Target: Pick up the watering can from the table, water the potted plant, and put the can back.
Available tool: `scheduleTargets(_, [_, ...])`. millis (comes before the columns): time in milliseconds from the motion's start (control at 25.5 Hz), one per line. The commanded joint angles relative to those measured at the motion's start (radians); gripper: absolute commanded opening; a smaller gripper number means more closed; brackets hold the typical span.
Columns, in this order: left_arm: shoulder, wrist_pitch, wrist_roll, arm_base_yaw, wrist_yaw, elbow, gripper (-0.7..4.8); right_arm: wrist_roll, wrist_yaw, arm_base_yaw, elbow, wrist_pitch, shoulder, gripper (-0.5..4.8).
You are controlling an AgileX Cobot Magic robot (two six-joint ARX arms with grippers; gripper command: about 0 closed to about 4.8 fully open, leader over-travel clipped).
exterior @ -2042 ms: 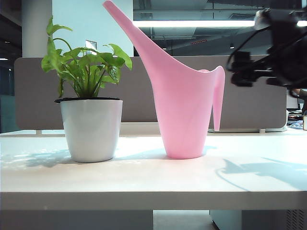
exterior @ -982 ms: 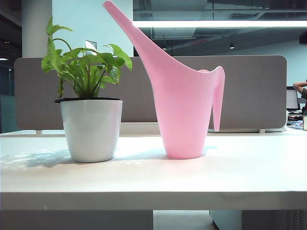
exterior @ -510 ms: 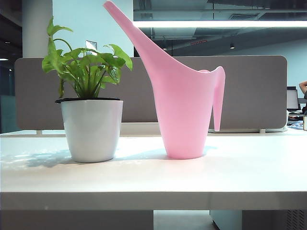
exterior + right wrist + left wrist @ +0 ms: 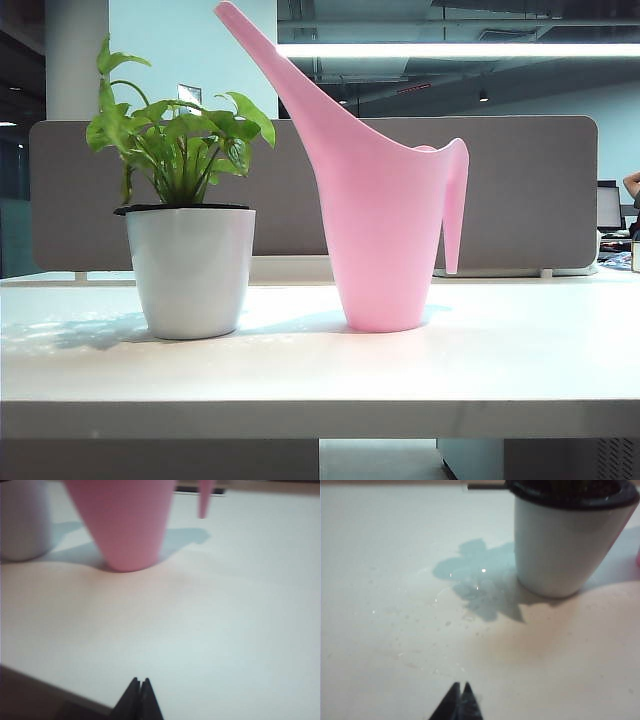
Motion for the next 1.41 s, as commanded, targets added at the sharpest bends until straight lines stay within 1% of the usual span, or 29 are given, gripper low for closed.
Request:
scheduleTargets(39, [0.001,0.091,0.0,0.005,0.002,-0.029,0.03,-0.047,0.092,-0.002,-0.001,-0.001,0.006,-0.02])
scheduleTargets(79, [0.001,0.129,0.0,0.005,0.002,-0.041,0.03,-0.063,0.095,-0.002,-0.001,-0.002,0.006,-0.01])
scheduleTargets(275, [0.001,0.132,0.0,0.005,0.002,-0.043,0.03,-0.073,0.052,-0.001,-0.001,-0.004,0.01,0.0])
scheduleTargets(353, [0.001,0.132,0.0,0.005,0.002,-0.043,0.03,-0.068,-0.005,0.002,-0.001,-0.001,0.01,0.31])
scheduleTargets(393, [0.001,0.132,0.0,0.005,0.002,-0.043,0.03,-0.068,-0.016,0.002,-0.001,-0.001,0.01,0.31])
scheduleTargets(942, [0.001,0.132,0.0,0.005,0.002,-0.043,0.03,-0.069,-0.018,-0.003,-0.001,0.0,0.006,0.31])
scheduleTargets(1060, [0.001,0.132,0.0,0.005,0.002,-0.043,0.03,-0.069,-0.046,-0.084,-0.001,-0.001,-0.006,0.31])
scheduleTargets(1139, [0.001,0.132,0.0,0.005,0.002,-0.043,0.03,-0.069,-0.065,-0.169,-0.001,0.0,-0.006,0.31])
scheduleTargets(1335, [0.001,0.132,0.0,0.005,0.002,-0.043,0.03,-0.069,-0.051,-0.366,-0.002,0.001,-0.006,0.31])
scheduleTargets(1414, [0.001,0.132,0.0,0.005,0.002,-0.043,0.03,-0.069,-0.036,-0.369,-0.002,0.003,-0.006,0.31])
